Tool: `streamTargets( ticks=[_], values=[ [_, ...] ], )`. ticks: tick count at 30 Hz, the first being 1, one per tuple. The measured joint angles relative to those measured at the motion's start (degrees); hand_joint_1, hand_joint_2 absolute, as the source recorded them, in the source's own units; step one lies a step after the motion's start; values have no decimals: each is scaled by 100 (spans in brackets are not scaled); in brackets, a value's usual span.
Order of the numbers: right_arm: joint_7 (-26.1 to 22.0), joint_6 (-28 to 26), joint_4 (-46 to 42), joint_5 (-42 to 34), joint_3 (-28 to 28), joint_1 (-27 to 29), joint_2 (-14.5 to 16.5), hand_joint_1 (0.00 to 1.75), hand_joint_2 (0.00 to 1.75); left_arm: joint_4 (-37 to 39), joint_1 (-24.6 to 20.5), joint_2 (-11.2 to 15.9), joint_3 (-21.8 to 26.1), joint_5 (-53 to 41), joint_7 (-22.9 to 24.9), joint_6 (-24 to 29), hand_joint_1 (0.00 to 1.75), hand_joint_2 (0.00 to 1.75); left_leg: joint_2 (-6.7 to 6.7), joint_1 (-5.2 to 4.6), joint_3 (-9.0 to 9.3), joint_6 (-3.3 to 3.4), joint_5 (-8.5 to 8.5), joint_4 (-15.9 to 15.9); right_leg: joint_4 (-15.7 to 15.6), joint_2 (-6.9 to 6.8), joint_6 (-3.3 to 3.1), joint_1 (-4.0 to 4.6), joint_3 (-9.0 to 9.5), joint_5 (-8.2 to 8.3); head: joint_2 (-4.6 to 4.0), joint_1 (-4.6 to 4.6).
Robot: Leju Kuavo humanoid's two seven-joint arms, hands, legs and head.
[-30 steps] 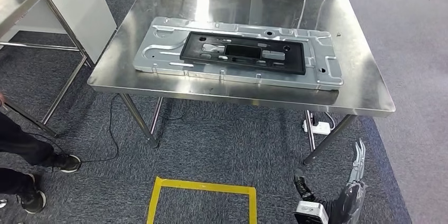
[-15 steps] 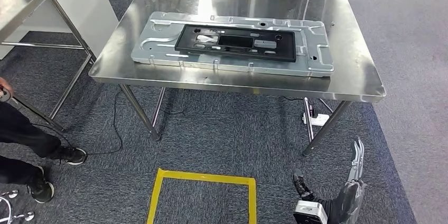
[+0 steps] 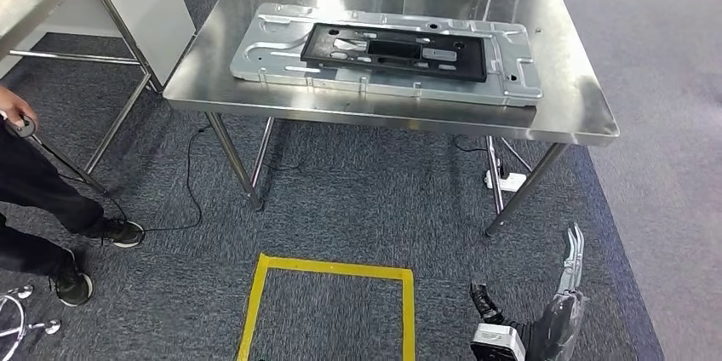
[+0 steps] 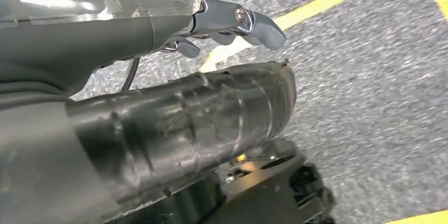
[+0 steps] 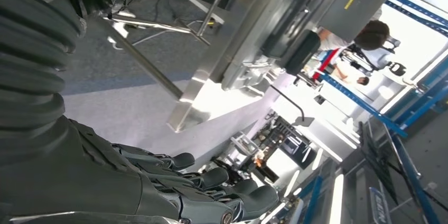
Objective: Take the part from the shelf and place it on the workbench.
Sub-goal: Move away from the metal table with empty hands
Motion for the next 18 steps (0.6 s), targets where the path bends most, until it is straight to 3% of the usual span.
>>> streamTargets(
  ticks=[1, 3, 5, 7, 8, 9, 10, 12, 13, 14, 15, 16, 17, 18],
  values=[
    [1, 0, 5, -1, 2, -4, 0, 0, 175, 0, -2, 0, 1, 1, 0, 0, 0, 0, -2, -2, -84, -10, 43, 34, -312, 0, -14, -2, 265, 158, 0, -1],
    [2, 0, 6, -1, 6, -25, 1, 0, 175, 0, -1, 0, 1, 1, 0, 1, 0, 0, -8, -11, -199, -49, 120, 89, -1144, 4, -54, 12, 853, 245, 0, -3],
    [4, 0, 6, -1, 9, -43, 2, 0, 175, 0, 0, 0, 1, 1, 0, 3, 0, 0, -10, -10, -241, -111, 213, 95, -1601, 11, -92, 50, 1109, 189, 0, -3],
    [11, 0, 9, -5, 11, -46, 7, 0, 175, 0, -1, 0, 3, 3, -1, 5, 0, 0, -15, 5, -269, -184, 285, 83, -1666, 3, -147, 62, 1050, 275, 0, 4],
    [15, 0, 12, -9, 12, -50, 10, 0, 175, 0, -1, 0, 4, 4, -2, 6, 0, 0, -22, 14, -308, -218, 210, 127, -1680, -7, -190, 52, 993, 336, 0, 6],
    [24, 0, 15, -14, 13, -53, 16, 0, 175, 0, 4, 0, 6, 5, -3, 7, 0, 0, -29, 18, -365, -247, 32, 248, -1695, -20, -236, 38, 926, 406, 0, 3],
    [31, 0, 19, -19, 15, -55, 22, 0, 175, 0, 9, 0, 7, 8, -4, 8, 0, 0, -36, 25, -441, -273, -252, 484, -1701, -31, -273, 26, 847, 479, 0, -2],
    [46, 1, 33, -29, 18, -54, 28, 0, 175, 0, 22, 0, 7, 10, -4, 7, 0, 0, -39, 37, -599, -308, -814, 1171, -1687, -39, -304, 36, 677, 607, 0, -12],
    [51, 2, 46, -32, 19, -52, 28, 0, 175, 0, 25, 0, 7, 12, -4, 7, 0, 0, -39, 42, -627, -321, -935, 1496, -1670, -44, -302, 41, 574, 677, 0, -11],
    [54, 2, 59, -34, 19, -51, 28, 0, 175, 0, 25, 0, 7, 12, -4, 7, 0, 0, -39, 45, -585, -327, -900, 1672, -1647, -50, -298, 44, 465, 744, 0, -12],
    [55, 2, 71, -36, 19, -51, 28, 0, 175, 0, 24, 0, 7, 12, -4, 7, 0, 0, -39, 48, -456, -328, -757, 1666, -1617, -54, -291, 44, 355, 806, 0, -12],
    [56, 2, 80, -37, 20, -51, 28, 0, 175, 0, 22, 1, 7, 12, -4, 7, 0, 0, -39, 51, -223, -321, -578, 1468, -1580, -56, -279, 42, 242, 868, 0, -13],
    [57, 2, 84, -39, 20, -50, 28, 0, 175, 0, 17, 3, 8, 12, -4, 7, 0, 0, -40, 51, 101, -306, -476, 1090, -1542, -55, -262, 40, 151, 919, 0, -13],
    [58, 2, 85, -41, 20, -50, 28, 0, 175, 0, 8, 4, 8, 11, -5, 8, 0, 0, -43, 44, 452, -288, -478, 615, -1502, -54, -238, 44, 79, 964, 0, -13]
  ],
)
